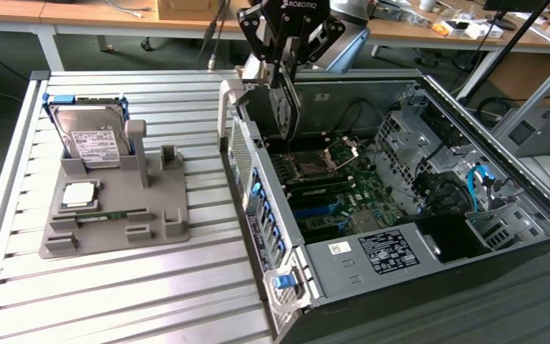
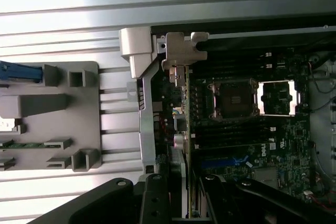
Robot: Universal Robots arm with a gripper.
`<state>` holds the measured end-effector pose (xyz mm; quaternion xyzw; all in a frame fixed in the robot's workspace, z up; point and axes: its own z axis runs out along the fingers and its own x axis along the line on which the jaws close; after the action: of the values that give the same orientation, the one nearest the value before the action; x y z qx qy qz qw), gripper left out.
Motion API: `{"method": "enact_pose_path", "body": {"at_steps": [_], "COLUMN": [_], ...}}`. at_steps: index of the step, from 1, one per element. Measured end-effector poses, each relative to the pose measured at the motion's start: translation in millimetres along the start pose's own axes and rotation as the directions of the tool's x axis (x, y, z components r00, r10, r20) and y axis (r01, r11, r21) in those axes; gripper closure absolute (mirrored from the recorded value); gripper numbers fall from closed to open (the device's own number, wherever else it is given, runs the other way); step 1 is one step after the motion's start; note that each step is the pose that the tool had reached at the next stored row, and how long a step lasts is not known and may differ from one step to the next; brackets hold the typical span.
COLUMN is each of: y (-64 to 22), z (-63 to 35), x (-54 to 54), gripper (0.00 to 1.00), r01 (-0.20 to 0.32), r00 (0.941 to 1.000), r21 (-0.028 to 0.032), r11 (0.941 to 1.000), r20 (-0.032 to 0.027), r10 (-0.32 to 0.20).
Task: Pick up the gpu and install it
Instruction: 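Pick up the gpu and move the gpu toward the slot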
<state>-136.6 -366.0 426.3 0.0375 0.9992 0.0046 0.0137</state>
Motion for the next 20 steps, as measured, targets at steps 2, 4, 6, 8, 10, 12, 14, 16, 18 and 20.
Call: {"method": "enact_pose_path", "body": {"at_steps": [2, 4, 6, 8, 10, 12, 14, 16, 18, 20], "y": [0.1, 0.3, 0.4, 0.4, 0.6, 0.8, 0.9, 0.9, 1.0, 1.1], "z": [0.3, 1.0, 1.7, 2.3, 3.1, 3.8, 4.2, 4.6, 5.0, 5.3], "x": [-1.8, -4.9, -7.6, -9.5, -12.2, -14.6, -16.1, -17.1, -18.2, -19.3], "gripper": [0.73, 0.73, 0.73, 0.73, 0.73, 0.73, 0.73, 0.73, 0.73, 0.73], "r01": [0.0, 0.0, 0.0, 0.0, 0.0, 0.0, 0.0, 0.0, 0.0, 0.0], "r00": [1.0, 1.0, 1.0, 1.0, 1.0, 1.0, 1.0, 1.0, 1.0, 1.0], "r21": [0.0009, 0.0027, 0.0044, 0.0054, 0.0074, 0.0097, 0.0114, 0.0127, 0.0141, 0.0155], "r11": [1.0, 1.0, 1.0, 1.0, 1.0, 1.0, 0.9999, 0.9999, 0.9999, 0.9999], "r20": [0.0, 0.0, 0.0001, 0.0002, 0.0004, 0.0005, 0.0006, 0.0008, 0.0008, 0.001], "r10": [0.0, 0.0, 0.0, 0.0, 0.0, 0.0, 0.0, 0.0, 0.0, 0.0]}}
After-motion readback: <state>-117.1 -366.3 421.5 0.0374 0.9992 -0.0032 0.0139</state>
